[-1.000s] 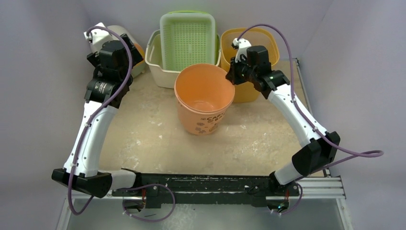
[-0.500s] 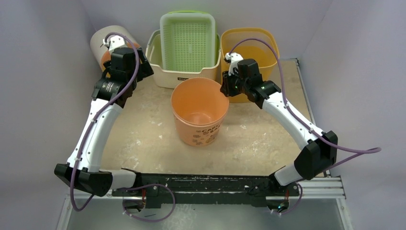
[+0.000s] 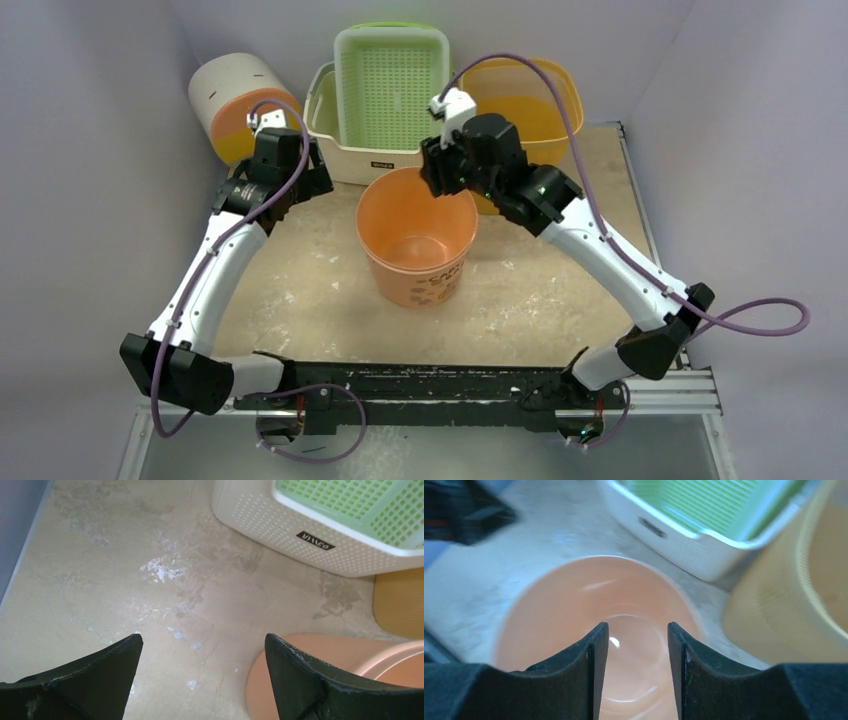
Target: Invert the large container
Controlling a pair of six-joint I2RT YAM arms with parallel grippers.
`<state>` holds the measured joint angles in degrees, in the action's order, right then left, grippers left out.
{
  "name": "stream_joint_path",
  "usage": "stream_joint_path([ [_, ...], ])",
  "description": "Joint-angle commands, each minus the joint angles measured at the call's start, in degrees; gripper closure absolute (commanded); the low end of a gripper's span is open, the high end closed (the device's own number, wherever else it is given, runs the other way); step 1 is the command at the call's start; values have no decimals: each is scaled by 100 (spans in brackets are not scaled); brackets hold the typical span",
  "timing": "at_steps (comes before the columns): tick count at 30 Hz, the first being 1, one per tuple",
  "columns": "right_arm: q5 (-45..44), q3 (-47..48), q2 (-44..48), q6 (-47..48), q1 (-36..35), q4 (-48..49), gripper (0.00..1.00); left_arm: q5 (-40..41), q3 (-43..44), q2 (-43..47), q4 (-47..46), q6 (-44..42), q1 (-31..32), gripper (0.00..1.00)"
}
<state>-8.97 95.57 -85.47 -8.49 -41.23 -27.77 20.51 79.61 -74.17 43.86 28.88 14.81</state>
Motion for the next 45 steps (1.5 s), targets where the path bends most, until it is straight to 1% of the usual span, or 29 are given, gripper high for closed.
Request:
stream_joint_path([
  [1,-63,579,-128,-21,-1080,-403,51,-165,-369,492,-118,-81,-6,11],
  [5,118,575,-410,-81,-2025,-502,51,-267,-598,675,72,-132,-1,11],
  [8,359,435,-459,-319,-2408,-448,51,-376,-783,842,160,-171,5,11],
  [10,365,201,-444,-512,-2529,-332,51,-515,-1002,989,154,-190,3,12],
  [15,240,54,-596,-739,-2565,-371,52,-553,-1324,1330,147,-180,5,12],
  [19,-161,140,-817,-755,-2565,-447,52,-481,-1369,1490,152,-173,5,12],
  [22,-280,212,-1026,-693,-2566,-454,52,-439,-1342,1627,199,-175,4,12],
  [24,-426,414,-1187,-687,-2580,-576,52,-418,-1310,1698,239,-176,4,12],
  [26,-532,827,-1332,-700,-2622,-824,53,-449,-1277,1748,308,-183,4,12],
  [28,-592,1082,-1339,-713,-2648,-855,53,-468,-1258,1793,361,-189,2,12],
  [32,-766,1314,-1176,-789,-2677,-897,53,-432,-1163,1877,497,-192,5,12],
  [35,-1061,1387,-1080,-759,-2679,-1025,53,-383,-1174,1943,527,-184,4,12],
  [36,-1153,1393,-1063,-714,-2675,-1081,53,-382,-1190,1956,535,-167,2,12],
  [38,-1040,1298,-1043,-700,-2672,-1252,52,-399,-1239,1986,536,-108,3,12],
  [45,-837,812,-1138,-854,-2671,-1127,52,-451,-1379,2145,434,44,0,12],
])
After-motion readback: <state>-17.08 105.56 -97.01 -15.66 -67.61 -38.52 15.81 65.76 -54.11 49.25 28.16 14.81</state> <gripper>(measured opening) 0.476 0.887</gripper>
